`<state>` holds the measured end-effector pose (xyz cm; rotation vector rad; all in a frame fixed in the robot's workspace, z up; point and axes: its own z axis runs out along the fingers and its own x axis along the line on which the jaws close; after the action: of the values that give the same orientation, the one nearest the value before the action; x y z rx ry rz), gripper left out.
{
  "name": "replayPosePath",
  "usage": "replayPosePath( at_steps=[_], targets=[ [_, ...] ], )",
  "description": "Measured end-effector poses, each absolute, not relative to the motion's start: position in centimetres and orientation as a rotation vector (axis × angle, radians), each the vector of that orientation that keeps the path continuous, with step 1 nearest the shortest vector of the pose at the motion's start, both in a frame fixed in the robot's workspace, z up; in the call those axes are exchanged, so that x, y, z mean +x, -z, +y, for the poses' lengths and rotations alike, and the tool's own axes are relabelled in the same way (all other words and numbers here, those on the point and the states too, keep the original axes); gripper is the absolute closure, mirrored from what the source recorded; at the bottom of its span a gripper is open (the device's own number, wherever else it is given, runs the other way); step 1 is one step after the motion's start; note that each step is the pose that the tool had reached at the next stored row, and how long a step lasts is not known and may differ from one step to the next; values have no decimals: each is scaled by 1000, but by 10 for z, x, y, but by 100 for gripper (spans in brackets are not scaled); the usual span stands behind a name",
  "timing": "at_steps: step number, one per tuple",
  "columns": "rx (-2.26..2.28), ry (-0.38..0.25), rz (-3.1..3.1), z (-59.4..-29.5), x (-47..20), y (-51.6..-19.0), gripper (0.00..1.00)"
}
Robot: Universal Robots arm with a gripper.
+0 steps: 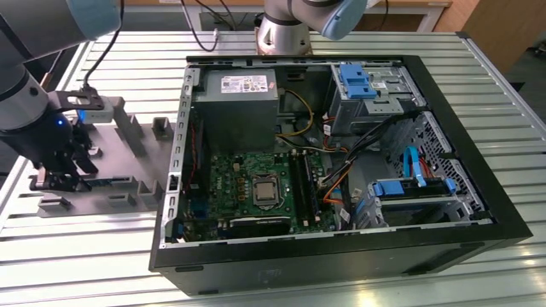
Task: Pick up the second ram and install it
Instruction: 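Pick up the second ram and move it above second insertion slot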
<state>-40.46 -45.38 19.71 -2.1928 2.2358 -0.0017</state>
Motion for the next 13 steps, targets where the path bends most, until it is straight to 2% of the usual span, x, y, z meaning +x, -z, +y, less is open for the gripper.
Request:
replayPosePath(
  at_steps=[4,5,11,12,13],
  targets=[
    [-2193,2,2236,-454,-405,-194,57],
    [-2193,2,2236,-454,-405,-194,64],
    [-2193,2,2236,-454,-407,-191,65],
    [-2193,2,2236,-454,-407,-191,72],
    [-2193,2,2236,-454,-407,-191,72]
  ],
)
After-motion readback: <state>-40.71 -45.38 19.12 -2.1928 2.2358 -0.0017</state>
